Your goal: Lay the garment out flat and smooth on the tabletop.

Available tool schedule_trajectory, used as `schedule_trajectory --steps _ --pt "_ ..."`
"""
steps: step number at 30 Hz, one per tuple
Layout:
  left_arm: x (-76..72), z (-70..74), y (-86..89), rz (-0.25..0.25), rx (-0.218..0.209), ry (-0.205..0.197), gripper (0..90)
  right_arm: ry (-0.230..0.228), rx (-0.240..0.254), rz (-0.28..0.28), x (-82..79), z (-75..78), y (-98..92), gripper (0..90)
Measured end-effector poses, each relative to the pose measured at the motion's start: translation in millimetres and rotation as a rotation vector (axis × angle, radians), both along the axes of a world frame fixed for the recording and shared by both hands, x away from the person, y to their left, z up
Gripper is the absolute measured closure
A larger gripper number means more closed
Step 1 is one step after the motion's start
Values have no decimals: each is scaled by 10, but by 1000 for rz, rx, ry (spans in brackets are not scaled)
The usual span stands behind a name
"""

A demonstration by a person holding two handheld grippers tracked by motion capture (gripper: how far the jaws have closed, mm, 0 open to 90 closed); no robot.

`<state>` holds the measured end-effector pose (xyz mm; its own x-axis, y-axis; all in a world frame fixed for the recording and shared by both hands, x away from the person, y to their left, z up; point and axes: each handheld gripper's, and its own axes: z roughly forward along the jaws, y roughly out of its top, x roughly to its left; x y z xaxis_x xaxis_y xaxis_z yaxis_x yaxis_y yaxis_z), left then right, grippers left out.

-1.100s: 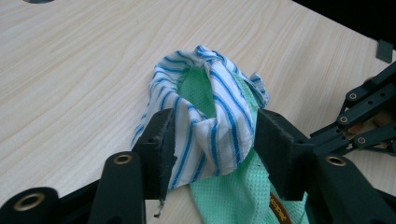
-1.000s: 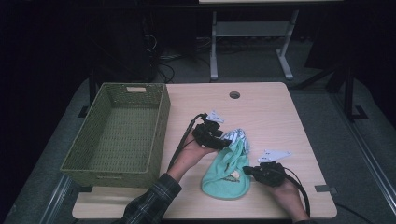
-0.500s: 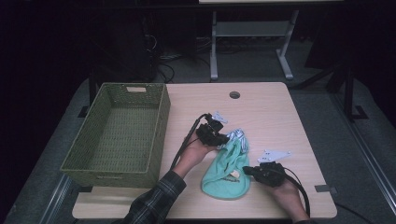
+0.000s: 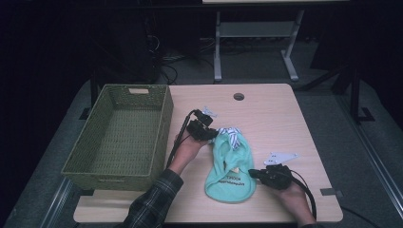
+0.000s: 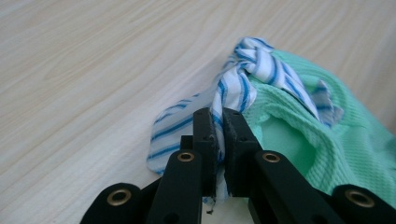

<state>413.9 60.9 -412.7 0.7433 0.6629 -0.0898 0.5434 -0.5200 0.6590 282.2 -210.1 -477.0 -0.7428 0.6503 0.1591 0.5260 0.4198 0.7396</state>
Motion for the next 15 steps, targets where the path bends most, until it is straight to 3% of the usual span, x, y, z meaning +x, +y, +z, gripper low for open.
schedule_trajectory --steps 1,7,9,15 --pt "60 -17 13 5 22 0 843 0 -1 -2 1 1 -11 900" --pt "184 -29 -8 31 35 -2 846 1 -8 0 2 5 -30 900" --pt "256 -61 -37 32 63 -3 847 0 -7 -1 3 4 -32 900" --pt "289 -177 -108 33 78 9 804 -2 -6 1 5 1 -35 900"
